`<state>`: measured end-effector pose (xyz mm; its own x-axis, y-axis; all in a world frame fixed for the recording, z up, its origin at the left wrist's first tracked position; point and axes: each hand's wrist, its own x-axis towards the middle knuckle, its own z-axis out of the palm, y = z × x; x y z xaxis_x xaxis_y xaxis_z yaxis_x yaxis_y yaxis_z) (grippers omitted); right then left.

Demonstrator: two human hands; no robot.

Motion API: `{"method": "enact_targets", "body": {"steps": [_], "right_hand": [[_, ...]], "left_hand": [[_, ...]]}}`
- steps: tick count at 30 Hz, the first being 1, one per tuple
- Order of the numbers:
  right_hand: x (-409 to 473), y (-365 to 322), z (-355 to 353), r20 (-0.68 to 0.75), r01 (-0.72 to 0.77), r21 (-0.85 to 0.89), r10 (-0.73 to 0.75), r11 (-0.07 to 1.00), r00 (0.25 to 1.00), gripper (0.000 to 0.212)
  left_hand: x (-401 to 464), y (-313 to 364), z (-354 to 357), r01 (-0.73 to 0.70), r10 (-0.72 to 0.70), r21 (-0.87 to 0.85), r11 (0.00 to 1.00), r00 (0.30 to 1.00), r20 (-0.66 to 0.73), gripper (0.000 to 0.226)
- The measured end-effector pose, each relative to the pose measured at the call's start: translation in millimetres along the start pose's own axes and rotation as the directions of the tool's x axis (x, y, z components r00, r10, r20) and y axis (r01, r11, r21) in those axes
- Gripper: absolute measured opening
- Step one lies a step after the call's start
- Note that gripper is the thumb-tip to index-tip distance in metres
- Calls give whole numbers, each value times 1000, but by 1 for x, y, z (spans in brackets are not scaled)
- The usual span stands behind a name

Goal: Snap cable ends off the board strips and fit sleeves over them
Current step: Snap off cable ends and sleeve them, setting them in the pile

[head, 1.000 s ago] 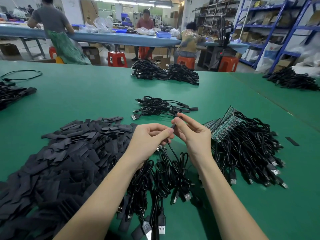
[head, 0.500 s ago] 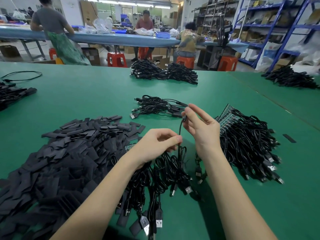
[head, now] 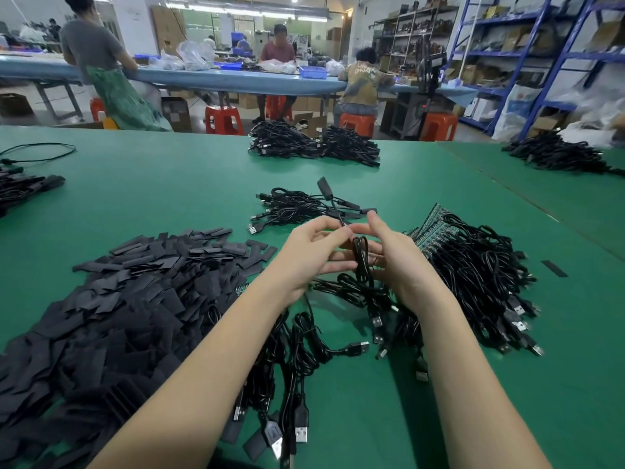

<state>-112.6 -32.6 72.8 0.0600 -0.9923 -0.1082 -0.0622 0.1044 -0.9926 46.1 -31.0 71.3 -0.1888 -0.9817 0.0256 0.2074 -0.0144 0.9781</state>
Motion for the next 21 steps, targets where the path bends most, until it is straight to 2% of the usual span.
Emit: {"method": "enact_targets", "body": {"steps": [2, 5, 8, 12, 14, 16, 19, 21], "right_hand": [[-3, 0, -8, 60, -19, -51, 22, 999, 998, 42], [-11, 3, -18, 270, -114, -153, 153, 982, 951, 43], [-18, 6, -17, 392, -169, -196, 235, 966, 889, 54], [-13, 8, -11, 305, -132, -203, 190, 970, 933, 47], [-11, 9, -10, 297, -127, -226, 192, 966, 935, 41], [-10, 10, -8, 313, -118, -260, 199, 958, 929, 37], [-9, 11, -4, 328, -100, -304, 203, 947, 923, 37], [-9, 12, -2, 325, -101, -310, 205, 945, 923, 37]], "left_hand": [[6, 1, 2, -30, 25, -80, 996, 998, -58, 6], [15, -1, 1, -110, 93, -97, 989, 982, -165, 7], [25, -3, -2, -112, 120, 59, 992, 978, -173, 7], [45, 1, -12, -201, 267, 345, 917, 951, -157, 9], [61, 7, -19, -286, 409, 554, 782, 906, -111, 10], [79, 15, -27, -308, 491, 761, 571, 871, -17, 7], [105, 19, -42, -299, 457, 924, 237, 874, 166, 14], [116, 15, -52, -281, 382, 955, 94, 896, 226, 18]]}}
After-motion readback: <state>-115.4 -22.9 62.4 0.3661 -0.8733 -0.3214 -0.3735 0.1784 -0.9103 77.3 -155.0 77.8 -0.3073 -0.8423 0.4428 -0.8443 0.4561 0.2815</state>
